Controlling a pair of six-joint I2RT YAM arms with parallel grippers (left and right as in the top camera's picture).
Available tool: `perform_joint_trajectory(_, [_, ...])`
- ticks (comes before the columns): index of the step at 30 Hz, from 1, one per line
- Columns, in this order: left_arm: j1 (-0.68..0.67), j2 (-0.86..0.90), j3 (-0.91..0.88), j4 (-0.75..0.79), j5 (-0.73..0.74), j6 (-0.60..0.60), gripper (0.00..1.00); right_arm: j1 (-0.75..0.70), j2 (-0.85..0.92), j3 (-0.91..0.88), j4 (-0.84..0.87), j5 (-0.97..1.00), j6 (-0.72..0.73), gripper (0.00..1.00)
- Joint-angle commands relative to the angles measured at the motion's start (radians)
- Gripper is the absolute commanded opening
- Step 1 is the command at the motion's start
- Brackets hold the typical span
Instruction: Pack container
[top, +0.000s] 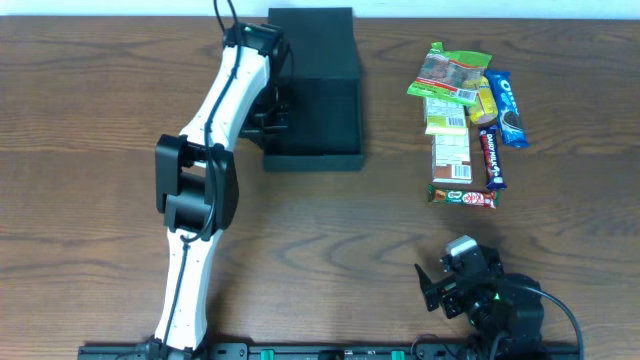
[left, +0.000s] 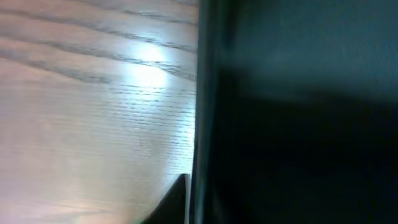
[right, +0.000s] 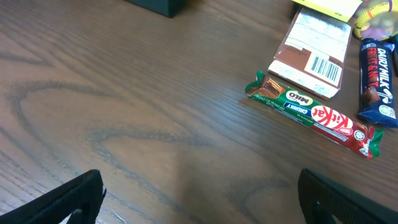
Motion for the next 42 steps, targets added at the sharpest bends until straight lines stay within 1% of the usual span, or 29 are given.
perform_joint_trajectory(1, [0.002,0.017,0.003,-0.004,0.006,-0.015,0.72,0.010,-0.005,-0.005,-0.002,-0.012,-0.011,0.99])
perform_joint_trajectory(2, [0.005,0.016,0.003,-0.003,0.006,-0.015,0.81,0.010,-0.005,-0.005,-0.002,-0.012,-0.011,0.99])
perform_joint_trajectory(7, [0.024,-0.027,0.006,0.031,0.006,-0.013,0.82,0.010,-0.005,-0.005,-0.002,-0.012,-0.011,0.99])
perform_joint_trajectory(10, [0.029,-0.085,0.013,0.107,-0.007,0.007,0.84,0.010,-0.005,-0.005,-0.002,-0.012,-0.011,0.99])
perform_joint_trajectory(12, [0.031,-0.134,0.014,0.186,-0.042,0.027,0.89,0.010,-0.005,-0.005,-0.002,-0.012,-0.011,0.99])
perform_joint_trajectory(14, [0.034,-0.183,0.014,0.275,-0.069,0.043,0.98,0.010,-0.005,-0.005,-0.002,-0.012,-0.011,0.99])
perform_joint_trajectory(15, [0.036,-0.204,0.014,0.318,-0.073,0.055,0.95,0.010,-0.005,-0.005,-0.002,-0.012,-0.011,0.99])
perform_joint_trajectory(19, [0.056,-0.269,0.014,0.497,-0.071,0.105,0.96,0.010,-0.005,-0.005,-0.002,-0.012,-0.011,0.99])
perform_joint_trajectory(22, [0.082,-0.279,0.014,0.575,-0.070,0.105,0.95,0.010,-0.005,-0.005,-0.002,-0.012,-0.011,0.99])
perform_joint_trajectory(29, [0.143,-0.271,0.014,0.658,-0.031,0.098,0.95,0.010,-0.005,-0.005,0.011,-0.012,-0.011,0.99])
perform_joint_trajectory(32, [0.155,-0.270,0.014,0.679,-0.021,0.098,0.95,0.010,-0.005,-0.005,0.101,-0.040,-0.010,0.99])
perform_joint_trajectory(35, [0.163,-0.270,0.014,0.687,0.001,0.098,0.96,0.010,-0.005,-0.006,0.249,-0.179,0.043,0.99])
perform_joint_trajectory(36, [0.163,-0.270,0.014,0.689,0.007,0.098,0.96,0.010,-0.005,-0.006,0.297,-0.225,0.103,0.99])
perform_joint_trajectory(38, [0.166,-0.270,0.014,0.695,0.019,0.098,0.95,0.010,-0.005,-0.005,0.367,-0.338,0.288,0.99])
perform_joint_trajectory(40, [0.169,-0.270,0.014,0.702,0.019,0.098,0.95,0.009,-0.005,-0.005,0.417,-0.340,0.360,0.99])
perform_joint_trajectory(42, [0.174,-0.270,0.014,0.705,0.027,0.098,0.96,0.009,-0.005,-0.006,0.502,-0.333,0.363,0.99])
